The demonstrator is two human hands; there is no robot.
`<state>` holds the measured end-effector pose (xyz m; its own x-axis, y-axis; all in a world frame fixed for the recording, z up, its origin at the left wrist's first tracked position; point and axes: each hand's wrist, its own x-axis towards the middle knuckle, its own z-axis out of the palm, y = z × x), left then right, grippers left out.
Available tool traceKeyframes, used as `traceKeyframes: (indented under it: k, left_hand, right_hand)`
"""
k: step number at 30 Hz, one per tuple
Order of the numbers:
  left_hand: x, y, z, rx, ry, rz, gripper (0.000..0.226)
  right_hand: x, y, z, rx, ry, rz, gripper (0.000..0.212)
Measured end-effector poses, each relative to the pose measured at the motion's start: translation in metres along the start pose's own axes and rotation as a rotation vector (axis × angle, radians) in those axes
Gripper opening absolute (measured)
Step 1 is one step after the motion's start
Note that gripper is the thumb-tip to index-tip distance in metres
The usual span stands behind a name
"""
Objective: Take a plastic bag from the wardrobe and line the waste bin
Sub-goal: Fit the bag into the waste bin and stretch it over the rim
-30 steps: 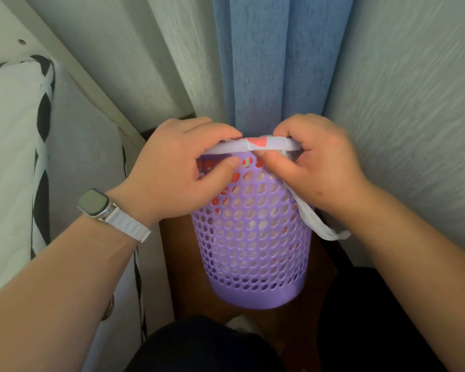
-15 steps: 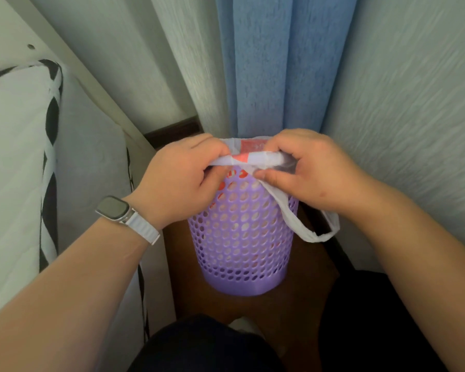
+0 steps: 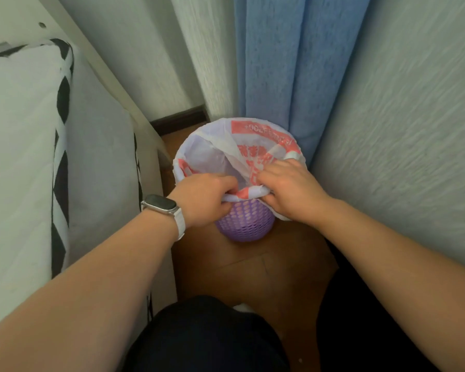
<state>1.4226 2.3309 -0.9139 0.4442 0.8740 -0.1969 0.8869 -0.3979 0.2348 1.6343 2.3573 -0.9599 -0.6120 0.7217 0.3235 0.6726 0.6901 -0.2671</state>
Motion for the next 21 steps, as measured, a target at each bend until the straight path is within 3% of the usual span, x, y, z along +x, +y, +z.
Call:
traceKeyframes:
  k: [9,15,21]
  left_hand:
    - [-0.008,0.000,0.043,0.013,-0.019,-0.033,0.010]
    - [-0.013,0.005,0.057,-0.095,-0.142,-0.112,0.016]
    - [-0.018,0.008,0.059,-0.169,-0.218,-0.165,0.034]
  right_hand:
    - [-0.011,0.001,0.022,-0.017,-0.160,-0.021,0.015]
    - [-0.017,-0.003,0.018,-0.022,-0.435,0.011,0.012]
    - [-0.015,-0.004,0.010,0.117,-0.655,0.132,0.044]
